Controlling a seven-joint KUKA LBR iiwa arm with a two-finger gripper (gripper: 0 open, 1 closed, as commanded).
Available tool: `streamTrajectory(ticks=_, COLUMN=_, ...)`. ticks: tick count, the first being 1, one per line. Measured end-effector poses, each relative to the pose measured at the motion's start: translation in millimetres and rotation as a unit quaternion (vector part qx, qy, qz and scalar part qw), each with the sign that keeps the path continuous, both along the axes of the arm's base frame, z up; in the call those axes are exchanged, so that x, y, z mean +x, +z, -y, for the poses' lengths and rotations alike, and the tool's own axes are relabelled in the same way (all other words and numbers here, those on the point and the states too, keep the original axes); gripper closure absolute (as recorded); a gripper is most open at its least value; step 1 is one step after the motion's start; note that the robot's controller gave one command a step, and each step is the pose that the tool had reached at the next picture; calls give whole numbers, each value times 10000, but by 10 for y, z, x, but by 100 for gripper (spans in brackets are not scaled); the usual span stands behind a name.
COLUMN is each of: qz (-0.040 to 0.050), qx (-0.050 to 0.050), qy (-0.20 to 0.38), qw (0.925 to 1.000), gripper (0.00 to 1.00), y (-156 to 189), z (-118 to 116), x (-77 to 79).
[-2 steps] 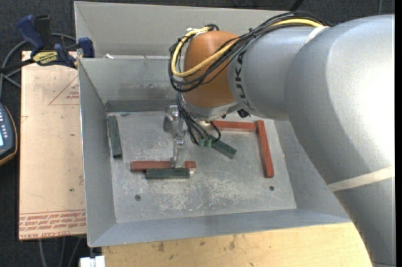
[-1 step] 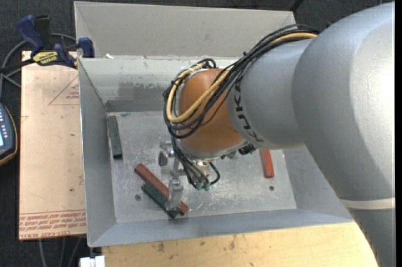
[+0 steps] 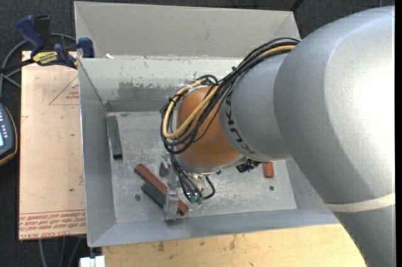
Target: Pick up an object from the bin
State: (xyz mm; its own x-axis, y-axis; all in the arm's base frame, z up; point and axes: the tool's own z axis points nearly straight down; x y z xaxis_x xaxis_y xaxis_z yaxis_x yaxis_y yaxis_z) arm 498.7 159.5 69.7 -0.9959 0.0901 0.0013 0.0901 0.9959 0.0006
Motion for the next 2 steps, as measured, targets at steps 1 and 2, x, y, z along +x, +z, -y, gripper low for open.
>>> streamTrajectory(ticks=1, qz=47, qx=13, qy=-13, qw=10000, gripper=100, y=39, z=-3, x=30)
streamTrajectory(ticks=2, qz=59, qx=18, qy=144, qw=9999, gripper=100, y=1494, z=-197, x=151)
